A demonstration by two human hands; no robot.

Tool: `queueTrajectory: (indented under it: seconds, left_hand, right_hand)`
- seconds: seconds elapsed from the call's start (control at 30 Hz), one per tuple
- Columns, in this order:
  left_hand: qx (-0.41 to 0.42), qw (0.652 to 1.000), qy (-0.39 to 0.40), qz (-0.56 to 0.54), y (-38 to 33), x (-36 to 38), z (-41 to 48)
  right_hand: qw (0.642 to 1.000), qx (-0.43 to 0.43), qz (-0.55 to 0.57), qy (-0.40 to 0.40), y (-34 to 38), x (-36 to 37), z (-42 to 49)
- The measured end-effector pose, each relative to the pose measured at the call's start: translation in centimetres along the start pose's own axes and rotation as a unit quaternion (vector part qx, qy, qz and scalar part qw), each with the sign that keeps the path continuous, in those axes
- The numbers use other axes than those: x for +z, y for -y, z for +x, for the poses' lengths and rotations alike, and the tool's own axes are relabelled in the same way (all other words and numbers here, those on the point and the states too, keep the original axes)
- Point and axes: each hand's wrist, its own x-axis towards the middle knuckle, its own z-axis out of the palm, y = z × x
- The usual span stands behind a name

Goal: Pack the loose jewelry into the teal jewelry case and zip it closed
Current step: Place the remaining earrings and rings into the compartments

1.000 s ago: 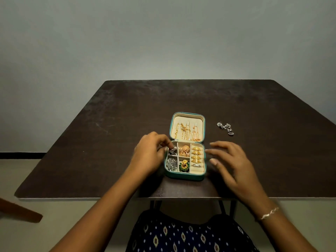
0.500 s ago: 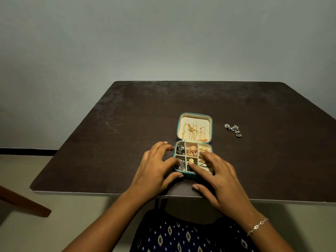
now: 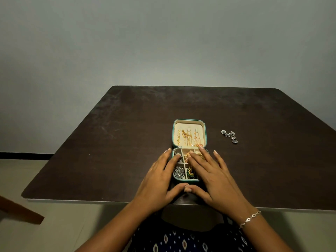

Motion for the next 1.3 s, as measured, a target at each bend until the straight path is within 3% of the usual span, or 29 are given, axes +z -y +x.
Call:
queueTrajectory:
  seconds: [0.13, 0.37, 0.8, 0.97, 1.13, 1.3]
  left_hand:
    - [0.012, 0.999, 0.01, 0.048, 0.2, 0.2, -0.1]
    - [0.017, 0.999, -0.025, 0.022, 0.1, 0.5, -0.3]
    - [0.089, 0.977, -0.188, -0.044, -4.2, 0.5, 2.8]
    - [0.117, 0.973, -0.167, -0.108, -8.0, 2.2, 4.9]
    - [0.074, 0.957, -0.124, -0.25, -12.4, 4.6, 5.9]
    - [-0.003, 0.956, -0.127, -0.265, -13.8, 6.9, 8.4]
  right_hand:
    - [1.0, 0.008, -0.029, 0.006, 0.2, 0.3, 0.2]
    - [0.997, 0.006, 0.08, -0.007, -0.1, 0.7, -0.3]
    - [0.976, 0.008, 0.209, 0.054, -4.6, -1.6, -2.3]
    - [0.964, 0.087, 0.249, 0.014, -8.0, -1.9, -2.7]
    - [0.935, 0.195, 0.289, -0.061, -11.9, -1.4, -1.4]
    - [0.915, 0.267, 0.279, -0.116, -14.8, -0.8, 1.0]
